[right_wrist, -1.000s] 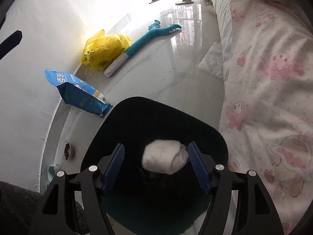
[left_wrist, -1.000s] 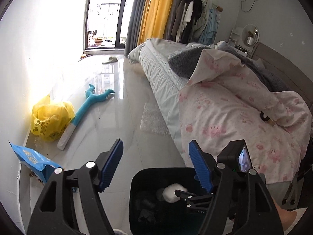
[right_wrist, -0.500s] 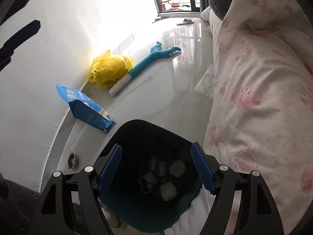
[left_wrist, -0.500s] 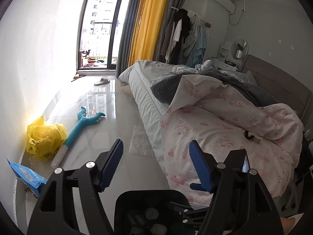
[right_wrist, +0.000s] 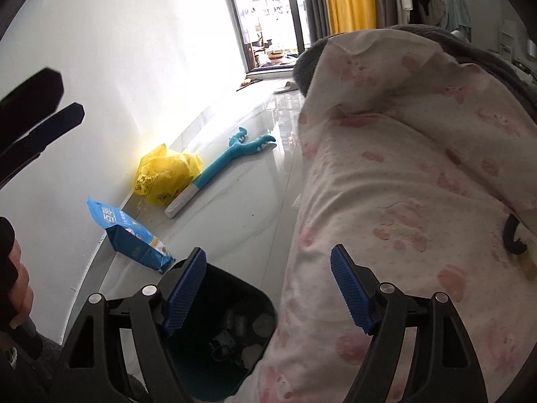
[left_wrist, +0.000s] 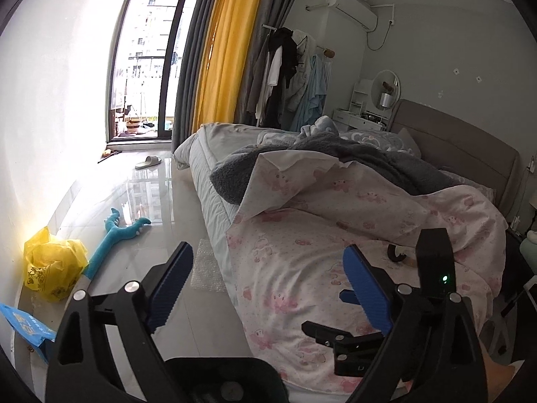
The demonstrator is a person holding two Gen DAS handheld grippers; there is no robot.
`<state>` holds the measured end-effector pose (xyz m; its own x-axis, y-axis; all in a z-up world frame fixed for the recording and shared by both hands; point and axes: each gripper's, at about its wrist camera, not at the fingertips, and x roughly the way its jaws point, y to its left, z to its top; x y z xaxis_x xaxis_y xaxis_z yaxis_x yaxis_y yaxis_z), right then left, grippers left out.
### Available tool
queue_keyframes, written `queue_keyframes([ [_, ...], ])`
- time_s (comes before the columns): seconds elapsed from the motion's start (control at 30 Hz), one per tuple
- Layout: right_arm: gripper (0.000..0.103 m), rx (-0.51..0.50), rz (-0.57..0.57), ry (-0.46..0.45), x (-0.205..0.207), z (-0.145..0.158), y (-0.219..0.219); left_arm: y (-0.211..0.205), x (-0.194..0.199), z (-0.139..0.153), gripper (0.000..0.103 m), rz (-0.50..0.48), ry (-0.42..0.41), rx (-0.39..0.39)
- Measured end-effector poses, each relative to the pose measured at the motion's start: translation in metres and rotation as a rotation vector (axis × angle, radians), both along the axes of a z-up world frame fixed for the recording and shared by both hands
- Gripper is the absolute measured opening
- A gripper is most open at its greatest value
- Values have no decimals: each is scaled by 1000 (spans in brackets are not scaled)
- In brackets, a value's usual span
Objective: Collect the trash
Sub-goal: 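Move both tools back toward the black clip and tape ring on the duvet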
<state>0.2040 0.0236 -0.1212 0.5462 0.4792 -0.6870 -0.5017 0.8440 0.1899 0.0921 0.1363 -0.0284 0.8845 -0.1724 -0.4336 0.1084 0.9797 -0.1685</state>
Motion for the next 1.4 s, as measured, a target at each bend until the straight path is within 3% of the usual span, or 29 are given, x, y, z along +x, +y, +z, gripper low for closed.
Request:
queue_keyframes([
  [0.37,79,-20,-121,-62,34,16,-103,-55,48,-3,93,-61,3,-1],
  [0.63,83,-59,-158,-86,48,11,-162,-97,89,-23,93,-115,54,1],
  [0.87,84,-91,-199,-53,63,-5,-209,-129,115,-31,93,-155,69,-15],
  [1.2,83,-76,-159,38,77,-33,-238,-168,145,-52,93,-291,164,-35],
  [1.4,72,-64,-117,64,80,-43,-239,-191,156,-67,93,-388,239,-22],
])
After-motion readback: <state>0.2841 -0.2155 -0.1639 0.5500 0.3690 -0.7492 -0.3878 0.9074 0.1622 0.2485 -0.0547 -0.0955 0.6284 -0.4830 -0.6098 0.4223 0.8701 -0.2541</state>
